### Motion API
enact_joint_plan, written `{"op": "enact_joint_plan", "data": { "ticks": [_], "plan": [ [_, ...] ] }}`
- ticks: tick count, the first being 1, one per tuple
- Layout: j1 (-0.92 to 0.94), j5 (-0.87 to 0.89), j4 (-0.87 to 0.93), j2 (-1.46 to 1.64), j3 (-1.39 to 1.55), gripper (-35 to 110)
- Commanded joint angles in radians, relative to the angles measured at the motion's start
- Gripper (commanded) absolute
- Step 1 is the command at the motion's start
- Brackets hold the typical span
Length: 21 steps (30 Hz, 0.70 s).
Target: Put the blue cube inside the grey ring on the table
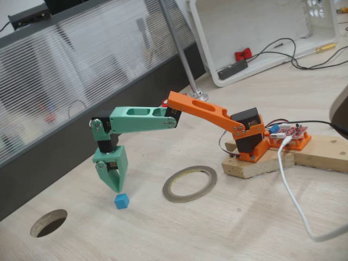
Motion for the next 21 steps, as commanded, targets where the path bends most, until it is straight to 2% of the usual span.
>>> {"op": "enact_joint_plan", "data": {
  "ticks": [1, 21],
  "plan": [
    [0.015, 0.015, 0.011, -0.043, -0.057, 1],
    [0.005, 0.02, 0.011, -0.086, -0.06, 1]
  ]
}}
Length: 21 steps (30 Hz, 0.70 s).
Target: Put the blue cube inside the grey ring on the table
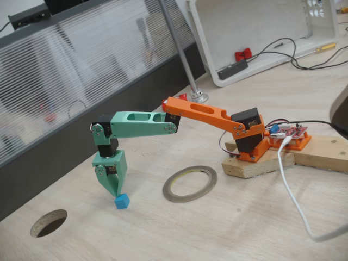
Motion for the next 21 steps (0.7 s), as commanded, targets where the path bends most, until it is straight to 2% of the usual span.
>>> {"op": "enact_joint_plan", "data": {
  "ticks": [1, 7, 14, 21],
  "plan": [
    [0.008, 0.006, 0.014, 0.015, -0.006, 1],
    [0.006, 0.006, 0.02, 0.017, -0.005, 1],
    [0.005, 0.006, 0.204, 0.018, -0.006, 1],
    [0.003, 0.006, 0.207, 0.02, -0.008, 1]
  ]
}}
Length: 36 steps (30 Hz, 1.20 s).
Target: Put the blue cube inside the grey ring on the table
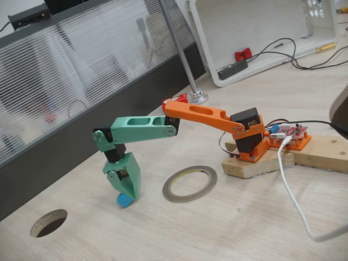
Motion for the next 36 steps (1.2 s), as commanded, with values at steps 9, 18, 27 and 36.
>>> {"op": "enact_joint_plan", "data": {
  "ticks": [9, 18, 27, 36],
  "plan": [
    [0.009, 0.011, 0.025, 0.023, -0.084, 1],
    [0.008, 0.011, 0.025, 0.023, -0.112, 1],
    [-0.066, 0.011, 0.025, 0.023, -0.114, 1],
    [-0.067, 0.011, 0.025, 0.023, -0.114, 1]
  ]
}}
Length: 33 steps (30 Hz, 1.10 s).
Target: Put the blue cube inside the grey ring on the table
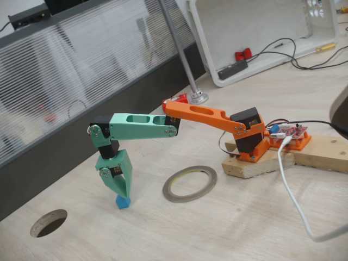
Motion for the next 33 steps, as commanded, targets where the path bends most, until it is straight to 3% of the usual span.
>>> {"op": "enact_joint_plan", "data": {
  "ticks": [1, 33],
  "plan": [
    [-0.005, 0.011, 0.014, 0.021, -0.025, 1],
    [0.003, 0.0, 0.017, 0.129, -0.025, 1]
  ]
}}
